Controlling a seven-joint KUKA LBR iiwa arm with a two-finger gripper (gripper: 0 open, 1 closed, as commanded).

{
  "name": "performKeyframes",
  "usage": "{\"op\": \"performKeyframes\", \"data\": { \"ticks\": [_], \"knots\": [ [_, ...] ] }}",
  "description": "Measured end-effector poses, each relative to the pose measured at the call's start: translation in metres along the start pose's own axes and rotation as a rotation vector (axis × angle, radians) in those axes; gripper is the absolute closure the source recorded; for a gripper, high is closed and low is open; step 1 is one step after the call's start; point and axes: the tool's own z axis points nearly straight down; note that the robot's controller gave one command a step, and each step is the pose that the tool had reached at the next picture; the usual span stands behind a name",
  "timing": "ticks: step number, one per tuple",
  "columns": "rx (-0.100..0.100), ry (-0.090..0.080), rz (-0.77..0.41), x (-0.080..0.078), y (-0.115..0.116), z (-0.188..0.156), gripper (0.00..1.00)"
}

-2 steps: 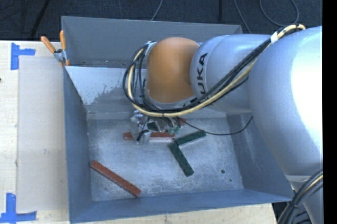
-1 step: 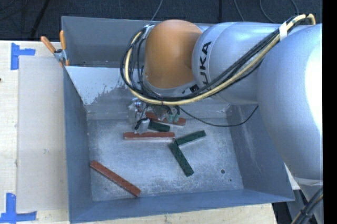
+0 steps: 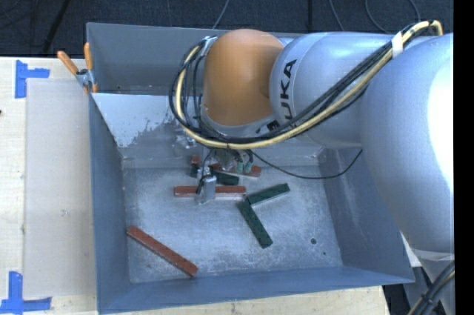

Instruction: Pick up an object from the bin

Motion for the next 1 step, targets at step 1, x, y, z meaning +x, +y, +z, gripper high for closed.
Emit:
{"op": "performKeyframes", "data": {
  "ticks": [1],
  "knots": [
    [0.000, 0.009, -0.088, 0.0207, -0.0269, 0.0731, 0.00]
  ]
}}
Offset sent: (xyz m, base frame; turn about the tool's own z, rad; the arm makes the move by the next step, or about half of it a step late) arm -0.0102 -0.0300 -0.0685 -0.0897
